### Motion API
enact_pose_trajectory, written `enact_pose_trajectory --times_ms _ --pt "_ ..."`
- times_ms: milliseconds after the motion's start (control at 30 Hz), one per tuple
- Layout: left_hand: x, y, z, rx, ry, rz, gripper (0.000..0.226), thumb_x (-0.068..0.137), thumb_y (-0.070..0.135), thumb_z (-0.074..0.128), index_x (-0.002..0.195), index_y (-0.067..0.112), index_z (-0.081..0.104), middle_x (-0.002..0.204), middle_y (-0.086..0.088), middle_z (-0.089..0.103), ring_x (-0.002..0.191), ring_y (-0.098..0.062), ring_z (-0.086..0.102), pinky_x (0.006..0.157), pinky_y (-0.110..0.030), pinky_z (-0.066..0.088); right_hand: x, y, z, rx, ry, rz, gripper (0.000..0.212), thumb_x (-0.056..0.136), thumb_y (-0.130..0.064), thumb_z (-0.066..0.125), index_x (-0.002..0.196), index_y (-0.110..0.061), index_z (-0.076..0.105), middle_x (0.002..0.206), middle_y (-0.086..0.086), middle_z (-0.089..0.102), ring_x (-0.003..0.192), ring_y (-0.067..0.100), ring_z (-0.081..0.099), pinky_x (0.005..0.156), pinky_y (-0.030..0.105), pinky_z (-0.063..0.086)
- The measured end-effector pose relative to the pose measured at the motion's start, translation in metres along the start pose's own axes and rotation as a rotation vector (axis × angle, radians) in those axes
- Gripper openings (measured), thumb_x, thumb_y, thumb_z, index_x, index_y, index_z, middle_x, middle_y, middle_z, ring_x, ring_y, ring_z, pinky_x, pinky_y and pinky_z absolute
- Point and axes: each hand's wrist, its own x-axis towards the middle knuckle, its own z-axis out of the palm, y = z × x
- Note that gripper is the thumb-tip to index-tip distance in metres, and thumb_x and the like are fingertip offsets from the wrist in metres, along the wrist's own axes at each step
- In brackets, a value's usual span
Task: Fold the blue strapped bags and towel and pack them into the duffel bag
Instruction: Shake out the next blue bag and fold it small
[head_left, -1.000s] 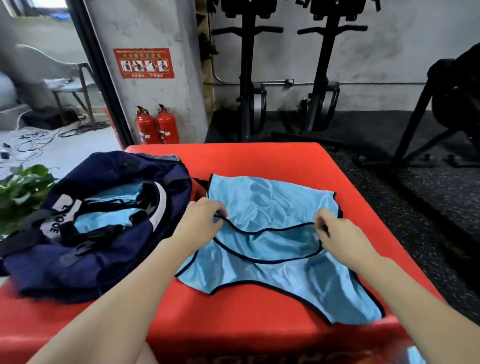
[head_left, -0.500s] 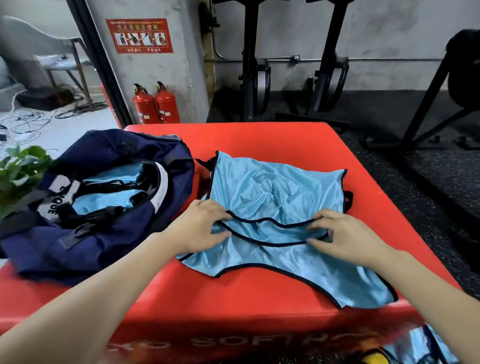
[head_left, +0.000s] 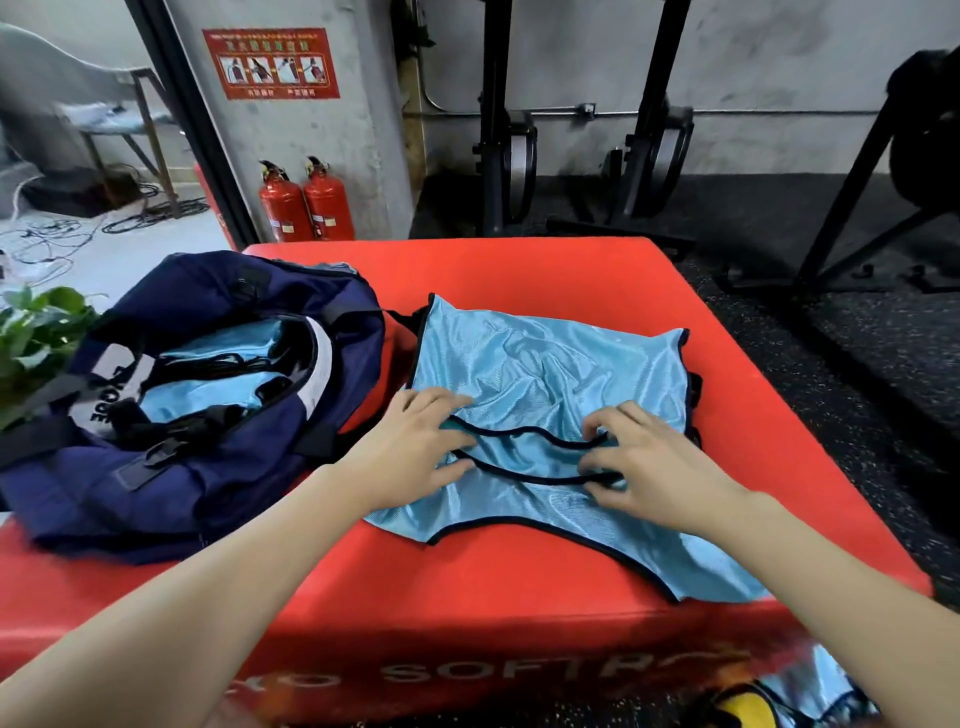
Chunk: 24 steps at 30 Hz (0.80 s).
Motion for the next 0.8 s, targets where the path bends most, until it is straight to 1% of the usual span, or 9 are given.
enact_pose_trajectory --times_ms 133,233,300,400,467,533,667,733,800 --pt "0.005 0.005 0.007 0.041 0.038 0.059 0.042 0.095 0.047 0.045 0.102 0.022 0.077 0.107 0.005 0.072 0.095 -0.016 0.066 0.097 -0.038 0.036 0.005 -0.001 0.008 -0.015 0.018 0.03 0.022 0.08 -0.046 0.06 0.082 -0.029 0.075 0.113 -0.007 0.06 0.109 0.023 0.051 0.087 0.039 0.039" --pt "0.011 0.011 0.005 0.038 -0.004 0.043 0.043 0.095 0.049 0.046 0.097 0.021 0.078 0.094 0.004 0.073 0.083 -0.019 0.068 0.086 -0.038 0.044 0.008 -0.003 0.007 0.006 -0.081 0.078 0.021 0.077 -0.04 0.059 0.087 -0.029 0.073 0.125 -0.007 0.062 0.118 0.023 0.051 0.096 0.043 0.037" --pt "0.014 0.015 0.001 0.001 -0.081 0.001 0.051 0.093 0.061 0.045 0.101 0.024 0.078 0.101 0.002 0.074 0.089 -0.021 0.069 0.083 -0.042 0.05 0.011 -0.004 0.002 0.025 -0.181 0.124 0.023 0.077 -0.03 0.059 0.098 -0.03 0.069 0.134 -0.01 0.058 0.12 0.021 0.054 0.099 0.042 0.038" --pt "0.016 0.017 -0.004 -0.056 -0.193 -0.091 0.075 0.083 0.085 0.031 0.116 0.033 0.074 0.129 -0.002 0.067 0.111 -0.024 0.062 0.099 -0.043 0.046 0.016 -0.006 -0.004 0.015 -0.267 0.14 0.028 0.08 -0.028 0.056 0.107 -0.033 0.062 0.135 -0.015 0.055 0.116 0.017 0.055 0.095 0.037 0.041" --pt "0.016 0.019 -0.006 -0.072 -0.218 -0.124 0.084 0.079 0.09 0.022 0.124 0.037 0.069 0.138 -0.001 0.06 0.121 -0.024 0.056 0.105 -0.041 0.04 0.018 -0.004 -0.003 -0.054 -0.226 0.135 0.025 0.084 -0.037 0.053 0.105 -0.033 0.065 0.126 -0.017 0.06 0.111 0.014 0.058 0.092 0.035 0.04" --pt "0.016 0.021 -0.008 -0.063 -0.235 -0.15 0.086 0.077 0.091 0.022 0.13 0.038 0.064 0.144 0.001 0.056 0.126 -0.023 0.051 0.108 -0.039 0.036 0.018 -0.002 0.002 -0.082 -0.154 0.174 0.027 0.09 -0.045 0.049 0.102 -0.031 0.069 0.118 -0.014 0.066 0.108 0.011 0.061 0.092 0.035 0.038" --pt "0.018 0.03 -0.007 0.016 -0.254 -0.179 0.092 0.074 0.092 0.019 0.136 0.037 0.059 0.144 0.003 0.054 0.126 -0.023 0.05 0.107 -0.039 0.036 0.017 0.005 0.001 0.052 0.001 0.198 0.018 0.092 -0.041 0.064 0.098 -0.028 0.075 0.098 -0.011 0.069 0.1 0.016 0.062 0.087 0.034 0.038" --pt "0.017 0.032 -0.004 0.056 -0.234 -0.173 0.084 0.08 0.086 0.024 0.131 0.033 0.064 0.137 0.0 0.06 0.121 -0.025 0.055 0.101 -0.041 0.041 0.016 0.009 -0.002 0.103 0.072 0.161 0.013 0.088 -0.036 0.072 0.094 -0.025 0.077 0.093 -0.01 0.069 0.094 0.018 0.063 0.086 0.036 0.043" --pt "0.018 0.034 0.001 0.059 -0.157 -0.136 0.067 0.088 0.073 0.036 0.116 0.025 0.074 0.122 -0.005 0.068 0.104 -0.028 0.064 0.088 -0.043 0.05 0.014 0.01 -0.007 0.145 0.09 0.132 0.01 0.085 -0.033 0.075 0.091 -0.025 0.078 0.097 -0.009 0.069 0.095 0.018 0.063 0.087 0.039 0.047"
